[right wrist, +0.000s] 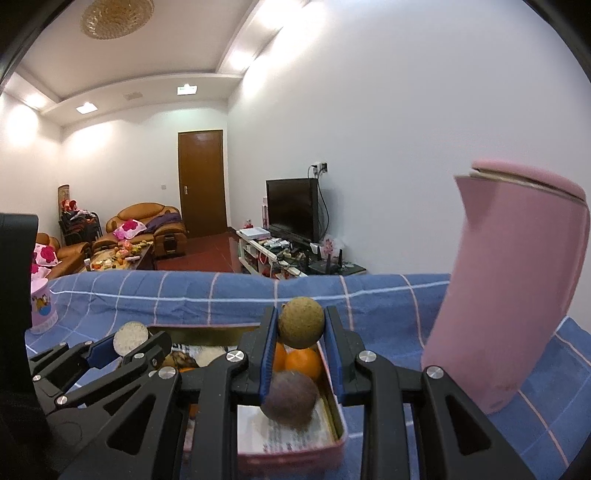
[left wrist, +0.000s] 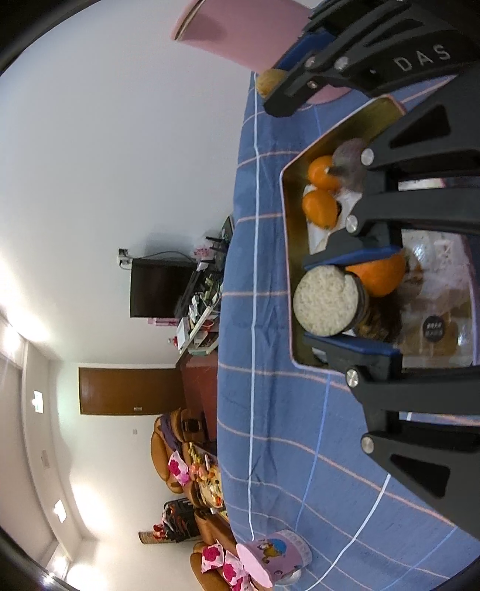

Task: Organize fruits

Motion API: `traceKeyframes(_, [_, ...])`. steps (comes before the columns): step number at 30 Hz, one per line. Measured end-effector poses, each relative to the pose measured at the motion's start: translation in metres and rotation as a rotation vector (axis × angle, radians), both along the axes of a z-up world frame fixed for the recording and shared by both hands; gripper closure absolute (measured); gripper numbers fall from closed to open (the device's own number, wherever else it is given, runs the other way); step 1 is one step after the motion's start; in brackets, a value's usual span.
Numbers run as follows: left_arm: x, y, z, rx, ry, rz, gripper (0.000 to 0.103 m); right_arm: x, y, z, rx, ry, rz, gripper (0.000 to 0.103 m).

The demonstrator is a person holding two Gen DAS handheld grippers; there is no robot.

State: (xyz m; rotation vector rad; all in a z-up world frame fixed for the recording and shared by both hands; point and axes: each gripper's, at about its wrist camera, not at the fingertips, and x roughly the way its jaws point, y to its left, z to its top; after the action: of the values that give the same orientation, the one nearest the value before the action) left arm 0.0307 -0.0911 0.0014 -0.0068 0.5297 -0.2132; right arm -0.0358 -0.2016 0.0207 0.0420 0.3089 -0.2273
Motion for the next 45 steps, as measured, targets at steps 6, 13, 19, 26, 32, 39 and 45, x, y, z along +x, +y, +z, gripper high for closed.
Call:
traceKeyframes(6, [0.009,0.005,0.000,0.007,0.004,0.019,0.067,0.015,0.005,0.005,0.028,-0.009,0.030,0.076])
traceKeyframes(13, [0.018,0.002,0.001,0.010,0.012,0.039,0.067,0.022,0.004,0.006,0.030,0.005,0.057,0.076])
traceKeyframes(19, [0.024,-0.001,0.001,0.023,0.038,0.049,0.067,0.032,-0.004,0.001,0.054,0.058,0.069,0.076])
traceKeyframes(26, [0.027,-0.002,-0.006,0.070,0.057,0.041,0.067,0.046,-0.005,-0.011,0.082,0.146,0.117,0.076])
traceKeyframes(32, [0.021,-0.004,-0.006,0.094,0.043,0.019,0.067,0.053,-0.010,-0.021,0.132,0.200,0.172,0.076])
traceKeyframes(39, [0.021,0.000,-0.010,0.090,0.061,0.012,0.058,0.060,-0.015,-0.034,0.250,0.263,0.263,0.072])
traceKeyframes(45, [0.016,0.010,-0.004,0.046,0.022,0.064,0.022,0.057,-0.032,-0.037,0.391,0.246,0.295,0.070])
